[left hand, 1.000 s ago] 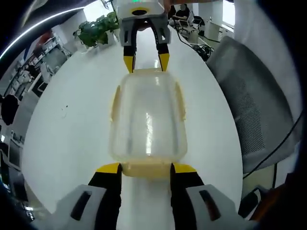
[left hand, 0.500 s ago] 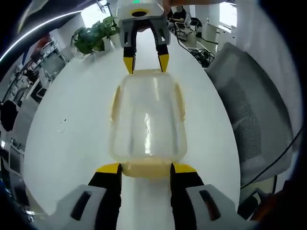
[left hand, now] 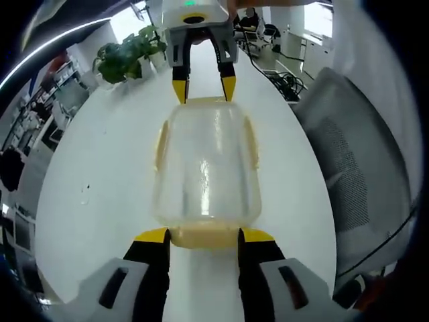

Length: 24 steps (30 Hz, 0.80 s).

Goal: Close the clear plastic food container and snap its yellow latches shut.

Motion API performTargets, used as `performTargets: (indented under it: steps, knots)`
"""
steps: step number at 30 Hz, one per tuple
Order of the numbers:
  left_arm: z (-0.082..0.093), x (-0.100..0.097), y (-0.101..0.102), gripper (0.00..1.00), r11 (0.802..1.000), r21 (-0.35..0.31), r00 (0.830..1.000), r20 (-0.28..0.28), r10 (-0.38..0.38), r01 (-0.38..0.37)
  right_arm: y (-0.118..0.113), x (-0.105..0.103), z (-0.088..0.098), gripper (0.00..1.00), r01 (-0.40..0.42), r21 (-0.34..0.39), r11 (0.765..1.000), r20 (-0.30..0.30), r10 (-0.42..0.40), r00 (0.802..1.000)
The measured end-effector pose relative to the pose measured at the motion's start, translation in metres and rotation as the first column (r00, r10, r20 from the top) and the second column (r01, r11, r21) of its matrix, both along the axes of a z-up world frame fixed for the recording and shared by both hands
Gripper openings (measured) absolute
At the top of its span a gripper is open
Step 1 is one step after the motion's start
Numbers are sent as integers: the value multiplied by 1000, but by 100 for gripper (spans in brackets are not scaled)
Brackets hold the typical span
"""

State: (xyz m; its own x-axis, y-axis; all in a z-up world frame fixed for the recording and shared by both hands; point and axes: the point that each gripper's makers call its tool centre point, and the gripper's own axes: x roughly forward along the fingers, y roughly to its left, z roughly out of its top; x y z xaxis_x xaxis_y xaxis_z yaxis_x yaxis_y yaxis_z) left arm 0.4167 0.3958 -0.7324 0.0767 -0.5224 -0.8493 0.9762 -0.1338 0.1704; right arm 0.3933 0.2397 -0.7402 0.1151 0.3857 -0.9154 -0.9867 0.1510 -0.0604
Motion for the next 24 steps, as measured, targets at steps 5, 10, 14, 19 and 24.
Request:
performTargets:
  steps: [5, 10, 14, 19, 24]
  knots:
    - [1, -1, -14, 39, 1000, -4, 1000, -1, 0, 0, -14, 0, 0, 39, 2, -4, 1000, -1, -2, 1000]
    - [0, -3, -26, 39, 1000, -3, 1000, -2, 2, -2, -26, -1, -2, 39, 0, -9, 1000, -4, 0, 1000]
    - [-1, -5, -33, 39, 1000, -1, 1000, -4, 4, -4, -33, -3, -3, 39, -2, -10, 1000, -7, 2, 1000]
    - [-2, -5, -42, 39, 1000, -1, 1000, -6, 10, -10, -43, -3, -3, 39, -7, -12, 1000, -8, 7, 1000]
    - [-3, -5, -52, 39, 1000, -3, 1000, -8, 18, -18, -52, -1, -4, 39, -12, -20, 1000, -6, 12, 1000]
